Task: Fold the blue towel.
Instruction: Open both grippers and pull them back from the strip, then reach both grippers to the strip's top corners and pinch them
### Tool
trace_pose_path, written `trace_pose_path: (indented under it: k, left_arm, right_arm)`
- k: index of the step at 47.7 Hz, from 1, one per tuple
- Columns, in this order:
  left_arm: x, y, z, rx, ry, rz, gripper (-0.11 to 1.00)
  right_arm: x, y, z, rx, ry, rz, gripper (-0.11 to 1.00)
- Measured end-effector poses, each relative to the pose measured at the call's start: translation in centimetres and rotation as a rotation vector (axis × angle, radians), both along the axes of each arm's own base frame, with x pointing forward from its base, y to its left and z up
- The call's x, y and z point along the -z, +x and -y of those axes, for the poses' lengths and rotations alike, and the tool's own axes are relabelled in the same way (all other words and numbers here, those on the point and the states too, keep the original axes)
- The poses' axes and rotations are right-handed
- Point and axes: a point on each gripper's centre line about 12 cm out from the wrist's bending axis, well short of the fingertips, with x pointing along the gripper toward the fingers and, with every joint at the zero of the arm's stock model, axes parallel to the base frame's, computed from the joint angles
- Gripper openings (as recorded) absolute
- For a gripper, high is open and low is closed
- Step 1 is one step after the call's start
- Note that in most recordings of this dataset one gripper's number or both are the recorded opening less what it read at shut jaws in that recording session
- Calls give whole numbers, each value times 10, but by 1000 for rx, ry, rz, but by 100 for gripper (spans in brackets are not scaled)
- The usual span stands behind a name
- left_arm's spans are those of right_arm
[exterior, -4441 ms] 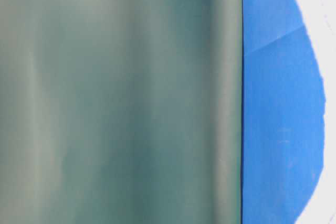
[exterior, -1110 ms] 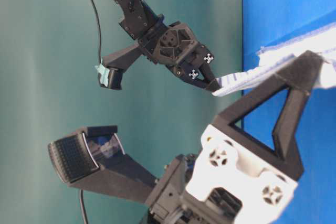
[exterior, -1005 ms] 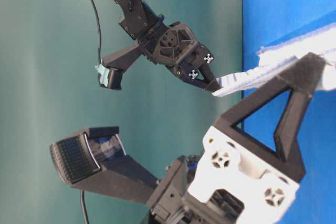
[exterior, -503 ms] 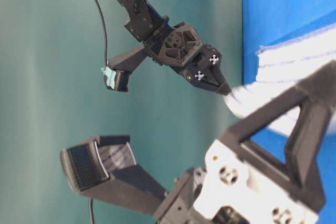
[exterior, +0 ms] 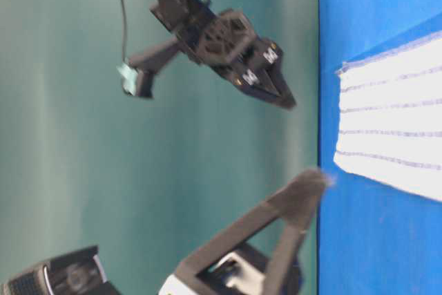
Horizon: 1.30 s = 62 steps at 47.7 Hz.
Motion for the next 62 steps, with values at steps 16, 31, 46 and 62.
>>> trace_pose_path:
  k: [16,31,46,62]
  left_arm:
    - [0,-21,-72,-105,187,-7,74]
    - [5,-45,-109,-200,221,-46,74]
    - [9,-67,-112,-221,222,-61,74]
    - [10,-70,-117,-237,222,-65,74]
  right_arm:
    - [-8,-50,-27,13,4,27,83]
    - [-9,-92,-64,13,48,62,83]
    - [-11,-112,-99,-34,99,82,83]
    - [-4,-109,-98,-31,109,62,83]
